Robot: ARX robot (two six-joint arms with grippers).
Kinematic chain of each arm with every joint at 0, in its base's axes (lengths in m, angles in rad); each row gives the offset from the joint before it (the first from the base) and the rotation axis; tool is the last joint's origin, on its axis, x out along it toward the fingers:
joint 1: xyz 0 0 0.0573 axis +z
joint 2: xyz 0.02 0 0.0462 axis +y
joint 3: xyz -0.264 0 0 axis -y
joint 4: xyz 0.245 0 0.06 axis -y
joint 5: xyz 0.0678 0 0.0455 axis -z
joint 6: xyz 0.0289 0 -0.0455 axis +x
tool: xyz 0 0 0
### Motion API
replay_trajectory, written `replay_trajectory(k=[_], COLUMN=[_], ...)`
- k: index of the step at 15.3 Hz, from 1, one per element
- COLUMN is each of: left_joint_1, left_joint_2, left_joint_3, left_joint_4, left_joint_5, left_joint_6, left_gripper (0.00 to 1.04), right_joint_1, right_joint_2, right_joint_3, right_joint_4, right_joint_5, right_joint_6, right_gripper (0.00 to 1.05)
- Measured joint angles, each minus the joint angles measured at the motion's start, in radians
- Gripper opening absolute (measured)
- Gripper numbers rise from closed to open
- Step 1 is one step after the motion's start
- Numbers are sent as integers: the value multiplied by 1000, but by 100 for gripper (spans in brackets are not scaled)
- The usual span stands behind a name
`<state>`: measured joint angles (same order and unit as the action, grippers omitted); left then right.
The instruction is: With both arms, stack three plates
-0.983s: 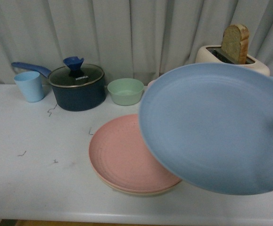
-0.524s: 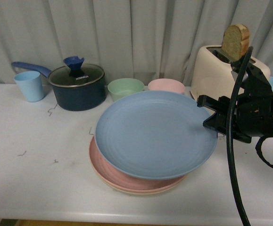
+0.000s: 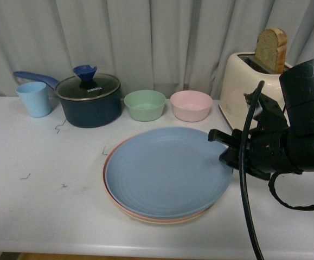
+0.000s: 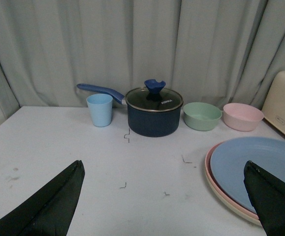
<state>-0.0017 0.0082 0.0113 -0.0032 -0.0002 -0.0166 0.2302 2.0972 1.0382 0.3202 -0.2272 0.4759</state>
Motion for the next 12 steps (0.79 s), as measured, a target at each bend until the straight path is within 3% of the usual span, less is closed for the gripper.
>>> replay_trajectory(k=[4, 6, 8, 9, 11, 12], left_joint_1=[0, 0, 0, 1, 1, 1], left_joint_2=[0, 0, 0, 0, 0, 0], left_joint_3=[0, 0, 0, 0, 0, 0], left_joint_4=[0, 0, 0, -1, 0, 0], left_joint_5=[0, 0, 0, -1, 0, 0], left_joint_6=[0, 0, 0, 0, 0, 0], left_gripper=[98, 98, 98, 98, 98, 98], right_joint_1=[-2, -1, 8, -8, -74, -82], right_joint_2=[-91, -100, -71, -92, -285, -354], right_joint_3=[-80, -84, -271, -395, -557, -611], right_joint_4=[108, 163, 697, 832, 974, 981], right_joint_5=[-11, 6, 322, 401, 404, 385], right_joint_6=[2, -7, -229, -329, -432, -450], right_gripper=[57, 65, 45, 34, 7, 2])
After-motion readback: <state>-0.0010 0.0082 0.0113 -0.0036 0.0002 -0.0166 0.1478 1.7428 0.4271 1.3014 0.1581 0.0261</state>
